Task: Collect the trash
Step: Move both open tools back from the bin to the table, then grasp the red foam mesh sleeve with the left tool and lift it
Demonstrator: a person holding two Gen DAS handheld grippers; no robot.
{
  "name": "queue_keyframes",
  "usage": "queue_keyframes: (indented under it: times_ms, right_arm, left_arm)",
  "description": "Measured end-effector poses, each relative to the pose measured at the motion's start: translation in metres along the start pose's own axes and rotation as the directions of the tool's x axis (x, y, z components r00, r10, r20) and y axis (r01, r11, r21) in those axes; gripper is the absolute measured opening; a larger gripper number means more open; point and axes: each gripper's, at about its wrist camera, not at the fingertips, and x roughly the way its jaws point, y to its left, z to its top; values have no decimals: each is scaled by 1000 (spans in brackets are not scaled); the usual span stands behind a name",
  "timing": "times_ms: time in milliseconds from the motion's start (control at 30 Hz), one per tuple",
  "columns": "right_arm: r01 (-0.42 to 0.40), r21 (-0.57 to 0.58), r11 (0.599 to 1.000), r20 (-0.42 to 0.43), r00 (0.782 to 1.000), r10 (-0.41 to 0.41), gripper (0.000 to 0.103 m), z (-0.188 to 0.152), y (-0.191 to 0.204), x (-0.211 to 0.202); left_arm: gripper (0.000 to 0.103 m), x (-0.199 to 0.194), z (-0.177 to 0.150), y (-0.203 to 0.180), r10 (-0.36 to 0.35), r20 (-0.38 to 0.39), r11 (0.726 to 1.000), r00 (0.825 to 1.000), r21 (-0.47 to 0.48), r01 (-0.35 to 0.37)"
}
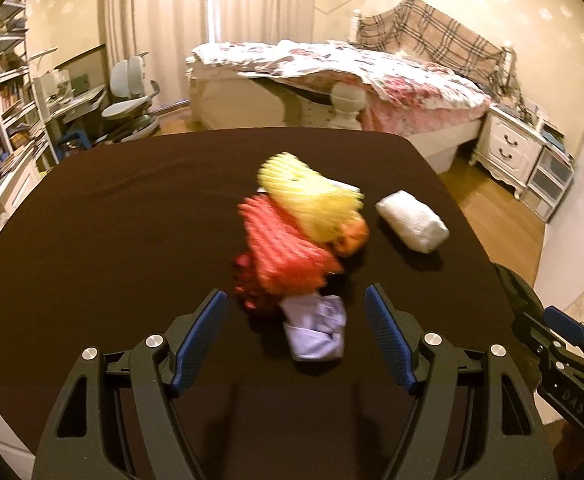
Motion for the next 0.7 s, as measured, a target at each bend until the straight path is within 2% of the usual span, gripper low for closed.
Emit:
queue_keyframes:
  times_ms: [300,500,567,700]
  right_arm:
    - [-32,-43,999,-17,999,31,58,5,25,11]
    - [-34,-54,998,-32,999,32,58,2,30,16]
    - [-35,-58,998,-35,999,34,58,2,30,16]
    - [-38,-63,997,-38,999,36,58,0,34,17]
  left_arm:
    - [63,11,8,12,-9,-10,1000,1000,-13,9]
    - [47,28,9,10,-42,-43,999,998,-5,41]
    - [33,33,8,11,-54,-59,999,997,-9,54]
    - [25,32,5,15,-85,-59,996,995,-20,84]
